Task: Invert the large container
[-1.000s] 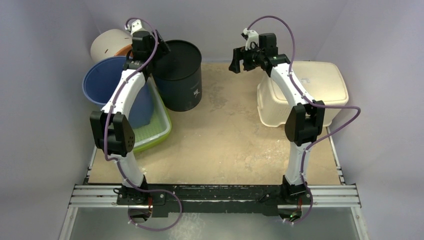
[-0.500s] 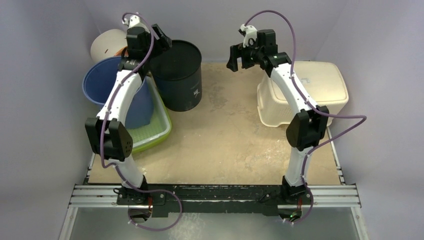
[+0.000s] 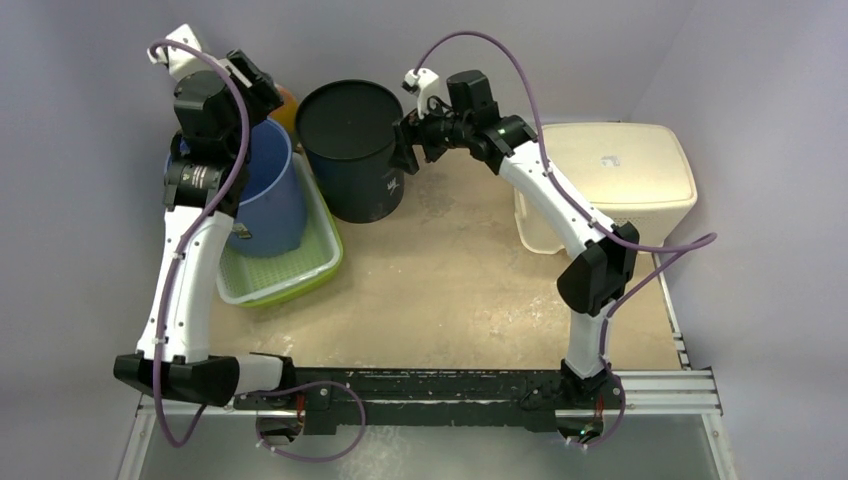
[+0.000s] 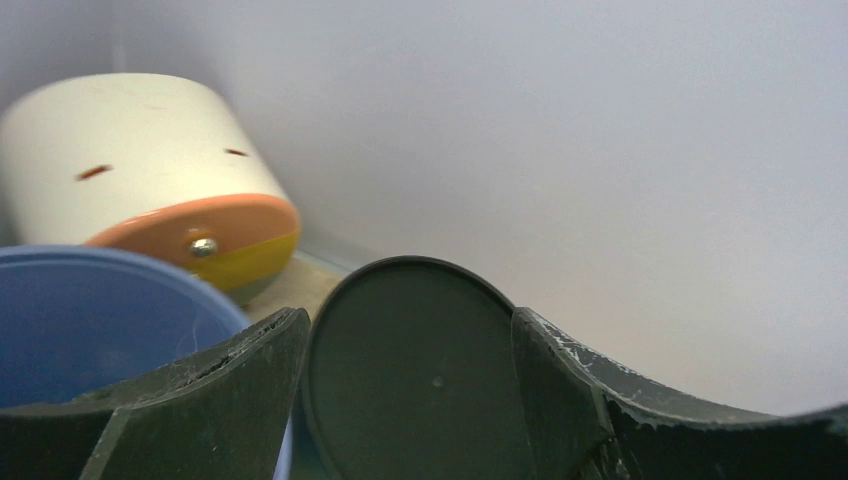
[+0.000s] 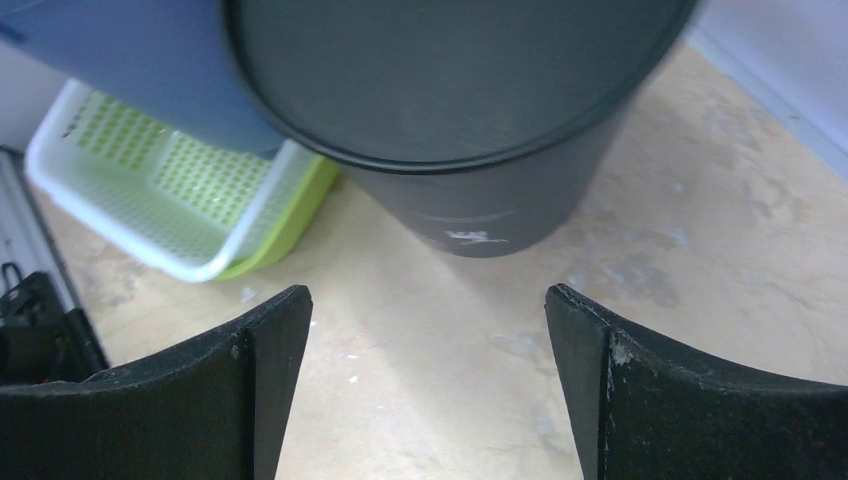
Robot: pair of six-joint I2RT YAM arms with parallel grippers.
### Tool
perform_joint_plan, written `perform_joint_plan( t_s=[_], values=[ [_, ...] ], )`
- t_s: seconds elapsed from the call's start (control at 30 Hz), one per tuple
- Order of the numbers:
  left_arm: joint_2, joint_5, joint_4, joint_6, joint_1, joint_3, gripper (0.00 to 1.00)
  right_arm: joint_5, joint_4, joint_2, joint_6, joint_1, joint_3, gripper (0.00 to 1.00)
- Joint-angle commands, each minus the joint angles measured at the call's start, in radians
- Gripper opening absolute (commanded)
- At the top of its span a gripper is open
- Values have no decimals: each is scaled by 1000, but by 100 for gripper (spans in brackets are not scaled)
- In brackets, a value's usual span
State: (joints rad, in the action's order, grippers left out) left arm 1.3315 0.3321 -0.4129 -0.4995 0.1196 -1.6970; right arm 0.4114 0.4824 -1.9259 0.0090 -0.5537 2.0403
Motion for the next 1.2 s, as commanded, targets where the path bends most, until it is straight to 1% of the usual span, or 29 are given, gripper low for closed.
perform_joint_plan(
  t_s=[0.0,0.17,0.33,0.4,0.53,0.8,0.87,0.93,0.97,1.07,1.1,1.17],
  values=[
    [-37,91,-143,35,-5,63,65,49,-11,29,19,-15,27,88],
    [-33,77,-188,-3,-5,111,63,38,-34,67,30,-15,-33,88],
    [22,69,-235,-4,-5,116,62,30,-30,84,27,-14,-57,88],
    [42,51,-222,-11,-5,135,62,33,-33,92,28,-15,-69,88],
    [57,17,-144,-35,-5,196,60,44,-23,100,14,-15,-92,88],
    [115,-8,-103,-36,-5,230,54,-4,-5,100,-23,-13,-99,88],
    [119,-6,-100,-32,-5,232,48,-16,-2,103,-29,-11,-105,88],
    [126,-1,-108,-21,-4,227,39,-22,-5,107,-30,-9,-112,88],
    [130,3,-115,-15,-5,224,33,-23,-4,109,-30,-8,-115,88],
    [139,14,-136,0,-5,220,6,-37,-3,112,-28,-4,-112,88],
    [139,15,-142,3,-5,219,0,-43,0,113,-27,-1,-110,88],
    [134,34,-163,10,-5,200,0,-55,4,118,-24,11,-106,88]
  ],
)
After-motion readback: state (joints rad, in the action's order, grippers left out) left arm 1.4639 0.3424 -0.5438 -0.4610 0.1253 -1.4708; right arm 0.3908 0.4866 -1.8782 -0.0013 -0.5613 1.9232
